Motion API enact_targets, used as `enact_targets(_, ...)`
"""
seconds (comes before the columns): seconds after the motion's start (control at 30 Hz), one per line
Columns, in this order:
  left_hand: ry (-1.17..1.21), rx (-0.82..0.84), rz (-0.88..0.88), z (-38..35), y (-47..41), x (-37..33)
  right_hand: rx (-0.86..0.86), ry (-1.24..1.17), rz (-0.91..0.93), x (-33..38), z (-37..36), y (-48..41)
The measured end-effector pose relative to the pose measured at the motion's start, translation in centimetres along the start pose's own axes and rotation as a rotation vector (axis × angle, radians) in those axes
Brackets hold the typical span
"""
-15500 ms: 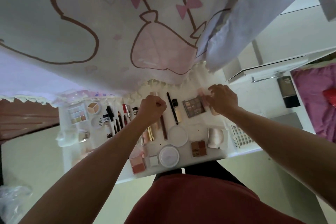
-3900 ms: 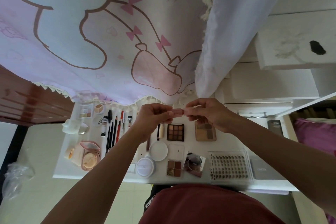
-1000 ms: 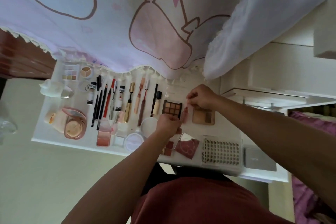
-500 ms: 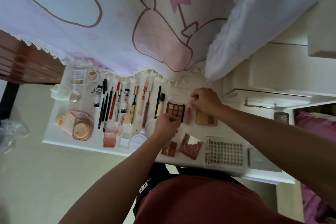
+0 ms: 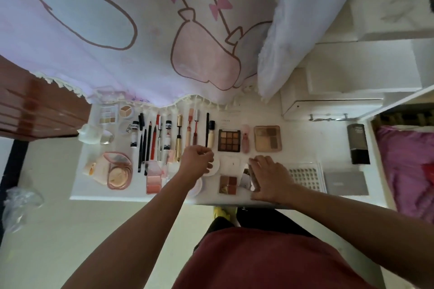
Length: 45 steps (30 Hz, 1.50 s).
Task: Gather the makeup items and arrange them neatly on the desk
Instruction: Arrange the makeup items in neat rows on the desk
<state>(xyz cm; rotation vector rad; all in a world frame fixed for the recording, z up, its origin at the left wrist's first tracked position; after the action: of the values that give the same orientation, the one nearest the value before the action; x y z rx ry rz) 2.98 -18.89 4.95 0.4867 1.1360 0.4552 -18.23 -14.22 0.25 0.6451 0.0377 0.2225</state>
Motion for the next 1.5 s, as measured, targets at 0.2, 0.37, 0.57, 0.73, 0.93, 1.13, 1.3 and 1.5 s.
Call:
enact_targets(0.2, 0.057, -0.024, -0.005, 3.1, 2.9, 2.0, -0.094, 0.053, -0.123, 0.6, -0.9, 0.9)
enact_targets(0.37, 0.077, 0.006, -0.029, 4.4, 4.7, 3.2, -0.075, -0.254, -0.204, 0.1, 0.0, 1.5)
enact_targets(0.57, 0.151, 0.110, -0.168, 4.3, 6.0, 0.8, -0.025, -1.011, -0.161, 0.0, 5.0, 5.2)
enact_targets(0.73, 0.223, 0.285, -0.269, 3.4, 7.4, -2.5, -0.033, -1.207, -0.087, 1.0, 9.2, 8.9)
enact_targets(0.93, 0.289, 0.435, -0.322, 2.9, 9.0, -4.3, -0.062, -1.283, 0.016, 2.1, 10.9, 10.6)
enact_targets(1.13, 0.353, 0.458, -0.321, 3.6, 8.9, -5.5, -0.087, -1.271, 0.064, 2.0, 11.9, 10.3)
enact_targets(1.3, 0.376, 0.481, -0.320, 3.5, 8.7, -6.5, -0.059, -1.284, 0.104, 1.4, 12.8, 10.0)
enact_targets(1.5, 0.470, 0.343, -0.272, 3.4, 8.0, -7.0, -0.266, -1.154, 0.079, 1.3, 14.1, 9.7)
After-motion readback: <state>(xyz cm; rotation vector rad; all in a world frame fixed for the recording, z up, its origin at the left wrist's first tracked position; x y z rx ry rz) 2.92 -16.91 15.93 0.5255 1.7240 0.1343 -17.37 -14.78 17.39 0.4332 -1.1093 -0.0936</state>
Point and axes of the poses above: each hand's wrist, its own y-axis away from the middle knuckle, its own z-axis out of the back of the hand, x = y × z, the point moved 3 cm from there along -y, towards the middle knuckle, and after that the axes turned 8 degrees about -z, right-handed, at the moved point
